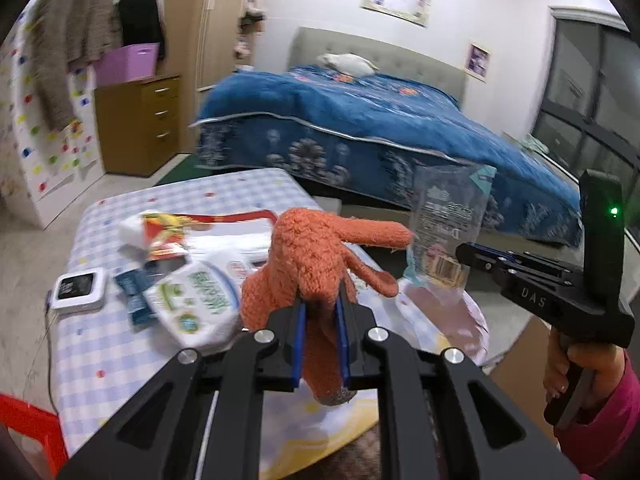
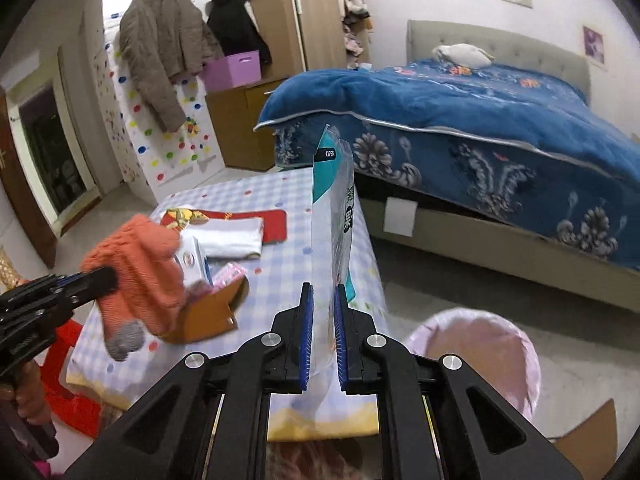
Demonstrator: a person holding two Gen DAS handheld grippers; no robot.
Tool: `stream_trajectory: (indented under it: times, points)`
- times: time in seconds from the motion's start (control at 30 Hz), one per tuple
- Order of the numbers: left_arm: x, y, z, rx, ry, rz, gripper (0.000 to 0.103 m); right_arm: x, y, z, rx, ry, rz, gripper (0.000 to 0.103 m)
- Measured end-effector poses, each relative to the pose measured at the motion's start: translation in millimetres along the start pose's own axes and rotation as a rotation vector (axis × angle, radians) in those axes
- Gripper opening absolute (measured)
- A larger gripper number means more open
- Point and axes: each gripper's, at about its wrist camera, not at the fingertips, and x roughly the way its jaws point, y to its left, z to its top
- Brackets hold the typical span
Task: Collect trash
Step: 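Carry glove and plastic bag over the wastebasket and open both grippers to drop them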
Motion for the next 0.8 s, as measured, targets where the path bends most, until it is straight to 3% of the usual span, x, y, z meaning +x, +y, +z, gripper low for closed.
stream_trajectory:
  times: [0.47, 0.8]
  points:
    - [57, -107, 8, 0.230, 0.050, -0.153, 0.011, -34, -78, -41, 0.121, 0.000, -0.127, 0.010]
    - [116, -179, 10, 0.349, 0.087, -0.243, 0.011, -27, -145, -76, 0.250, 0.057, -0.215, 0.010]
